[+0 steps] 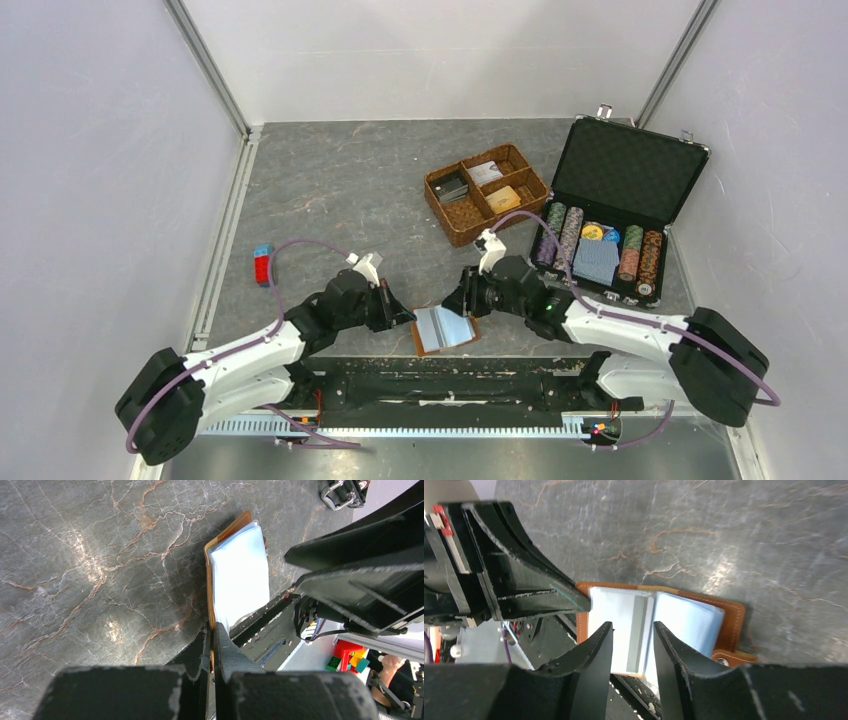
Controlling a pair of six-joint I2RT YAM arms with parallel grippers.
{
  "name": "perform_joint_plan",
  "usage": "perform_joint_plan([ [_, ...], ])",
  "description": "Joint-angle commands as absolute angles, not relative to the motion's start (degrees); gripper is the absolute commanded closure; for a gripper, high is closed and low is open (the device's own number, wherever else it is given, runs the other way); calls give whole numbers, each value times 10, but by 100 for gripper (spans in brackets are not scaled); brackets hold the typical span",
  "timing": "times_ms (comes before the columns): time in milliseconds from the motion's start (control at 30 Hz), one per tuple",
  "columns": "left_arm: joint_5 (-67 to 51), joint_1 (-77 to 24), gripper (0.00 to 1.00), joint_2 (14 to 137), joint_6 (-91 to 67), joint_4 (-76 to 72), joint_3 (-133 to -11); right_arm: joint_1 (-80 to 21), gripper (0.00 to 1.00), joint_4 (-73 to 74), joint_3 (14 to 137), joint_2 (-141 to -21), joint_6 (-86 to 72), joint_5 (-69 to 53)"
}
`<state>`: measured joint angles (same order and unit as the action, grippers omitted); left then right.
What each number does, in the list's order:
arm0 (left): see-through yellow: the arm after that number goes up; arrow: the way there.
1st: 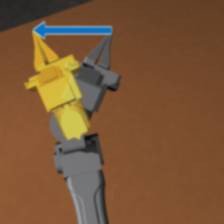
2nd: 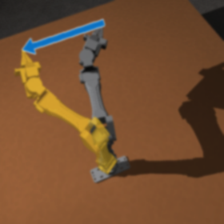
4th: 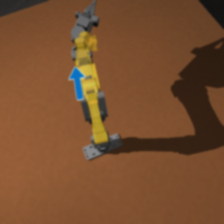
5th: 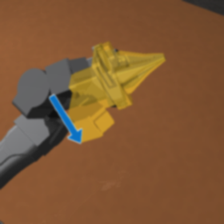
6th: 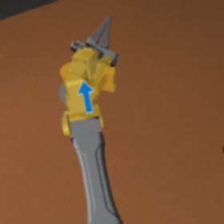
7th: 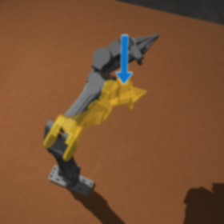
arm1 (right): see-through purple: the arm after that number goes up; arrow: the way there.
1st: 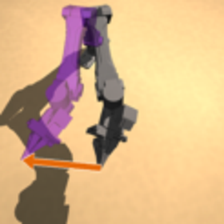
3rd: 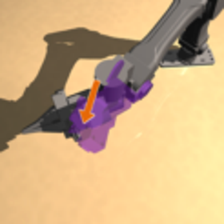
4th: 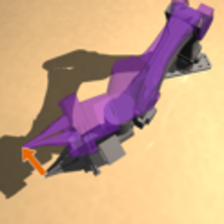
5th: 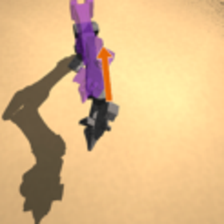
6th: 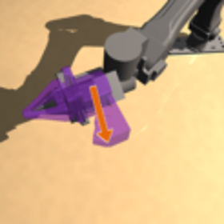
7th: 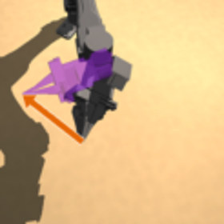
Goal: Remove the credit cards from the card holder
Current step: Remove the credit card from the card holder.
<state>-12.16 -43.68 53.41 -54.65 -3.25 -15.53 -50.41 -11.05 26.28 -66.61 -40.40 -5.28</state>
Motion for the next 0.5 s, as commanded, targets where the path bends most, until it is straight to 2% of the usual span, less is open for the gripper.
perform_joint_plan([
  [0, -124, -433, 95, 539, -535, -59, -166, -524, 59, -185, 269, -705, -414, -117],
  [100, -128, -432, 91, 540, -536, -57, -168, -537, 51, -197, 270, -732, -415, -132],
  [467, -127, -431, 87, 527, -537, -54, -166, -578, 33, -210, 282, -776, -417, -134],
])
